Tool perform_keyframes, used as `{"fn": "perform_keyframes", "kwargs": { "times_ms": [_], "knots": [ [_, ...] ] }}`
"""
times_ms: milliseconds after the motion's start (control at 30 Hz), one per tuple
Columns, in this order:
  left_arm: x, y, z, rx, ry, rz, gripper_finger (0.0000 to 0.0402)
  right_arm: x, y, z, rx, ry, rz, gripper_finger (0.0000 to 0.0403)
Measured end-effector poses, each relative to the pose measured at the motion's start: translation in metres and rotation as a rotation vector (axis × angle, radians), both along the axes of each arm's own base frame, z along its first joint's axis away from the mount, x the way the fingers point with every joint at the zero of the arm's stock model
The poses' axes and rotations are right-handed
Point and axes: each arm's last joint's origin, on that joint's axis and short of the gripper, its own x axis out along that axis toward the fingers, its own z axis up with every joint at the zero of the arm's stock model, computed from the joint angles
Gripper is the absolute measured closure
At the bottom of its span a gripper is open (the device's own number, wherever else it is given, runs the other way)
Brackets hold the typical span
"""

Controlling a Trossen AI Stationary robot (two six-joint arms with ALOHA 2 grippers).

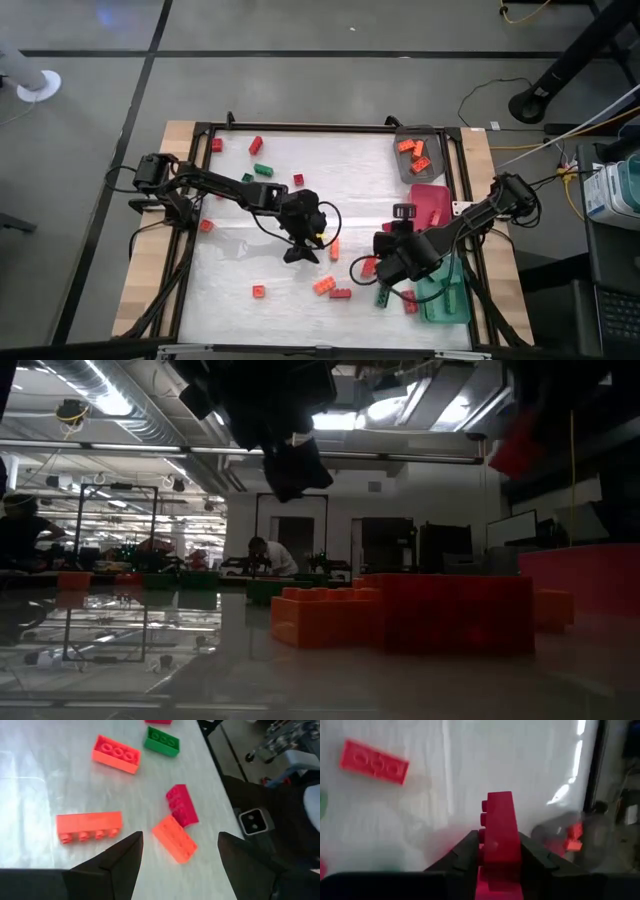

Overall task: Sort blocks
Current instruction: Put the red game piece into the red bin, then put the green game piece into the blue bin

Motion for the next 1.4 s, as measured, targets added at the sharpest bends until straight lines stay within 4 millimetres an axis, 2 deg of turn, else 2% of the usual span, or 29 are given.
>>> {"fn": "perform_keyframes", "kwargs": {
  "times_ms": [333, 467, 667, 800, 1100, 1267, 1400],
  "knots": [
    [-0.002, -0.003, -0.002, 0.021, 0.020, -0.010, 0.0155, -0.035, -0.017, -0.044, -0.025, 0.209, -0.106, 0.0298],
    [-0.003, -0.002, -0.003, 0.024, 0.034, -0.009, 0.0155, -0.051, -0.027, -0.051, -0.042, 0.234, -0.131, 0.0295],
    [-0.006, -0.002, -0.006, 0.039, 0.073, -0.017, 0.0155, -0.064, -0.035, -0.062, -0.088, 0.256, -0.125, 0.0294],
    [-0.012, 0.000, -0.011, 0.130, 0.114, -0.036, 0.0155, -0.069, -0.038, -0.073, -0.103, 0.282, -0.126, 0.0275],
    [-0.021, 0.005, -0.022, 0.554, 0.145, -0.064, 0.0155, -0.078, -0.043, -0.085, -0.140, 0.304, -0.191, 0.0218],
    [-0.022, 0.009, -0.031, 0.587, 0.155, -0.072, 0.0155, -0.078, -0.043, -0.086, -0.141, 0.299, -0.197, 0.0178],
    [-0.020, 0.014, -0.047, 0.605, 0.191, -0.056, 0.0155, -0.078, -0.043, -0.086, -0.140, 0.300, -0.197, 0.0162]
  ]
}}
